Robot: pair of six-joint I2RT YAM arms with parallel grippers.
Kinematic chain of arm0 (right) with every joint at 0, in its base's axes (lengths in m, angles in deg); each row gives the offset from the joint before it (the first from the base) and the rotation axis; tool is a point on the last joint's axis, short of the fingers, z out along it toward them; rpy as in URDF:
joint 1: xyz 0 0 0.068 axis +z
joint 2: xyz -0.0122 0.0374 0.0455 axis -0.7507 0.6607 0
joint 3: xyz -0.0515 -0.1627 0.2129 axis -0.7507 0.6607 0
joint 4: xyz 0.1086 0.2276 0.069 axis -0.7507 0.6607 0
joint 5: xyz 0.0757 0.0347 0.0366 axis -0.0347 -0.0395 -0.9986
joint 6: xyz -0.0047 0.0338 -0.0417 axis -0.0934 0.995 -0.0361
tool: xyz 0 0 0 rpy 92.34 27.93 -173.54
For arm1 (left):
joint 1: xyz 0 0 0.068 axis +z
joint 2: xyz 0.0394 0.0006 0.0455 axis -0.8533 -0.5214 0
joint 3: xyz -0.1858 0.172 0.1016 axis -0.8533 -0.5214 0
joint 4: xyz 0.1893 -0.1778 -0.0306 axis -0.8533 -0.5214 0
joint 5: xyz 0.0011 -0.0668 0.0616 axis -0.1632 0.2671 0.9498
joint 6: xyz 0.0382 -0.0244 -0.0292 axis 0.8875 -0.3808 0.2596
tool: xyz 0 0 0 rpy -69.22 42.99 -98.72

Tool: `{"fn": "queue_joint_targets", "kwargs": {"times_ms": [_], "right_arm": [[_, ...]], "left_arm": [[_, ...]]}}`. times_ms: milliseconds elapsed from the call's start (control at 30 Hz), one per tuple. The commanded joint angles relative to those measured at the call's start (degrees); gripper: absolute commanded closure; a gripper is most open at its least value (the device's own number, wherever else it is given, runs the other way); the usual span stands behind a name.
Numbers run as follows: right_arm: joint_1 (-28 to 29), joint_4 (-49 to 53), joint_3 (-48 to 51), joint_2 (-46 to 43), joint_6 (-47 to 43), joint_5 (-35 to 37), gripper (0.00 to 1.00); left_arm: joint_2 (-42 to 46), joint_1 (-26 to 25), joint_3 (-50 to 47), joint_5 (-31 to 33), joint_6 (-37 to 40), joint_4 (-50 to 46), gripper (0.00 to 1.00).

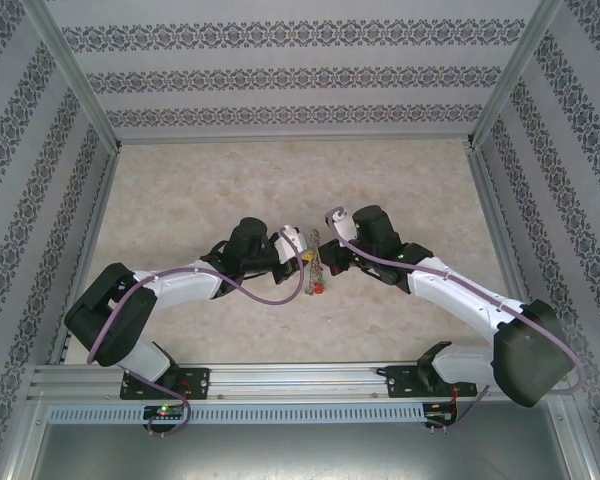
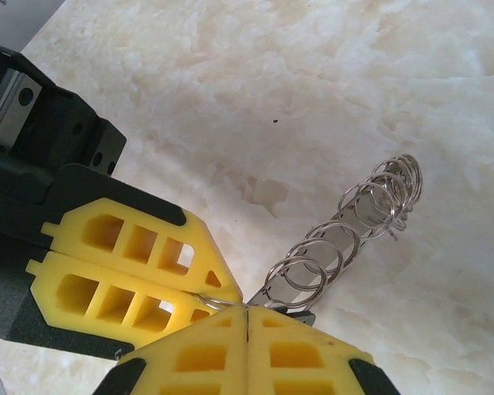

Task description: Put the keys on the keyring

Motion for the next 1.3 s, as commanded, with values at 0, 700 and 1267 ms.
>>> {"fn": "queue_joint_targets", "kwargs": {"times_ms": [0, 700, 1267], "right_arm": [[-0.1, -0.1, -0.8, -0.4, -1.3, 0.1, 1.0], [1.1, -0.5, -0.8, -0.6, -5.0, 0.8, 1.0], [2.3, -1.3, -2.3, -0.2, -6.7, -4.4, 1.0]], "left_arm": [[1.5, 0.2, -0.7, 0.3, -0.1, 0.4, 1.0], [3.8, 0.2, -1.3, 1.0, 0.2, -0.9, 1.0], [4.4, 0.2, -0.9, 1.0, 1.6, -4.8, 0.77]]}}
